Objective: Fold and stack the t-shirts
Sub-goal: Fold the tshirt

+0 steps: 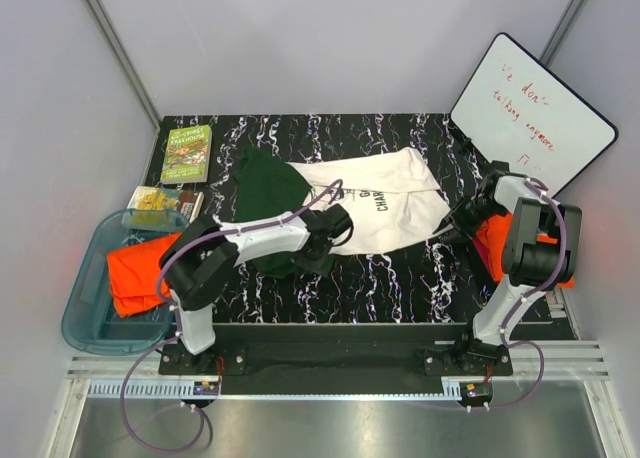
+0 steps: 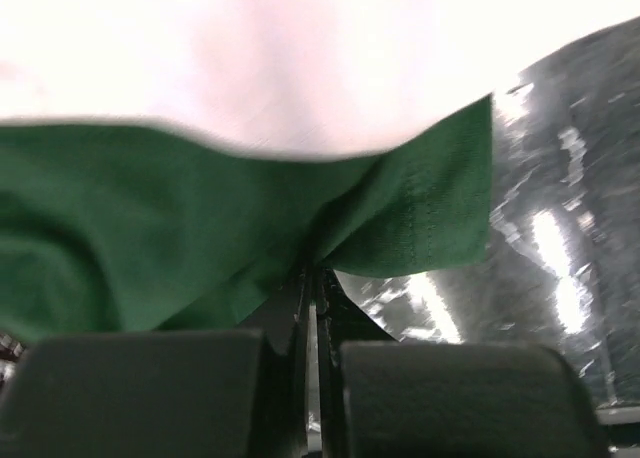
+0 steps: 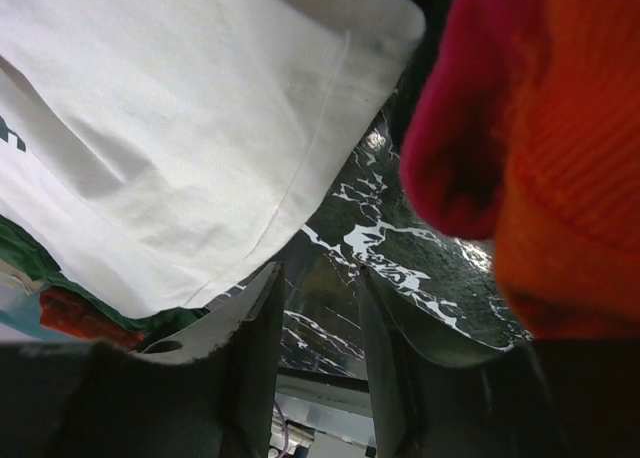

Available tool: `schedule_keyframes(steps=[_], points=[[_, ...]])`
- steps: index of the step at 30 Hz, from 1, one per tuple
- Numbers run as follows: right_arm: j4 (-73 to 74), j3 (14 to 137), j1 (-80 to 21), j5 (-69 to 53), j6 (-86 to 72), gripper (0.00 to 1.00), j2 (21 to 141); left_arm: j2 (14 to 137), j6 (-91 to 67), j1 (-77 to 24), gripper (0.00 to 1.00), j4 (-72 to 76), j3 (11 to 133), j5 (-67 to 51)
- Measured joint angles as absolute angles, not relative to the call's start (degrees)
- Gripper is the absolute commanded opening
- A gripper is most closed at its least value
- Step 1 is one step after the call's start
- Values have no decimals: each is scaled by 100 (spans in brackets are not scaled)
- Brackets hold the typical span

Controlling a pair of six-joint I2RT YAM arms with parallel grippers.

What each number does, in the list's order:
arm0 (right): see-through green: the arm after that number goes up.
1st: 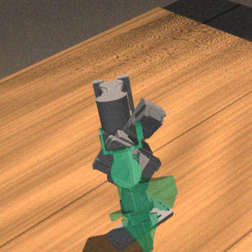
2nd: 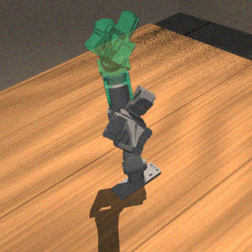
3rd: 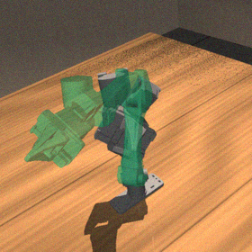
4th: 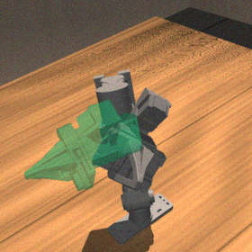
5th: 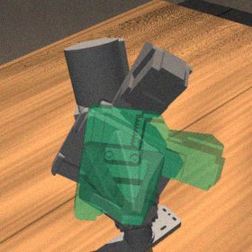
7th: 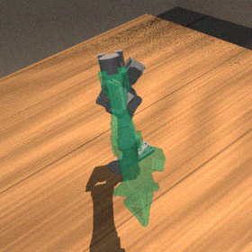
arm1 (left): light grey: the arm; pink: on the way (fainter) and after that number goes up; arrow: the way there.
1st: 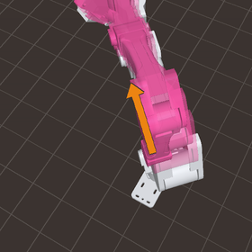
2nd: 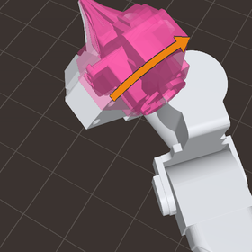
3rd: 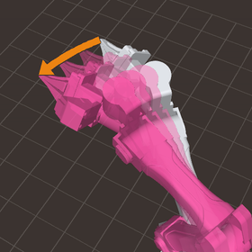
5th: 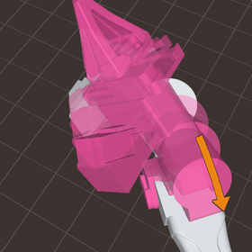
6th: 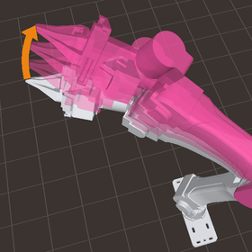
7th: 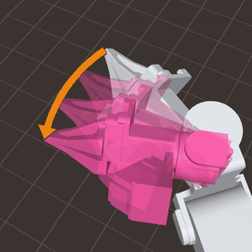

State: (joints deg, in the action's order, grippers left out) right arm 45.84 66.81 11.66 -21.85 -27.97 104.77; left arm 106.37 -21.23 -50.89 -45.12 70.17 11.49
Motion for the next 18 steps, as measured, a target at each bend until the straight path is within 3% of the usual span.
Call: schedule_keyframes(steps=[14, 17, 18], points=[[4307, 7365, 1166, -2309, -3361, 42, 11389, 8359, -2641, -5046, 0, -5433, 6733, 1732], [4246, 7474, 1166, -2316, -3444, 38, 11469, 8018, -2823, -5004, 0, -5684, 6665, 1835], [4222, 7498, 1164, -2324, -3465, 28, 11493, 7915, -2871, -4991, 0, -5745, 6643, 1857]])
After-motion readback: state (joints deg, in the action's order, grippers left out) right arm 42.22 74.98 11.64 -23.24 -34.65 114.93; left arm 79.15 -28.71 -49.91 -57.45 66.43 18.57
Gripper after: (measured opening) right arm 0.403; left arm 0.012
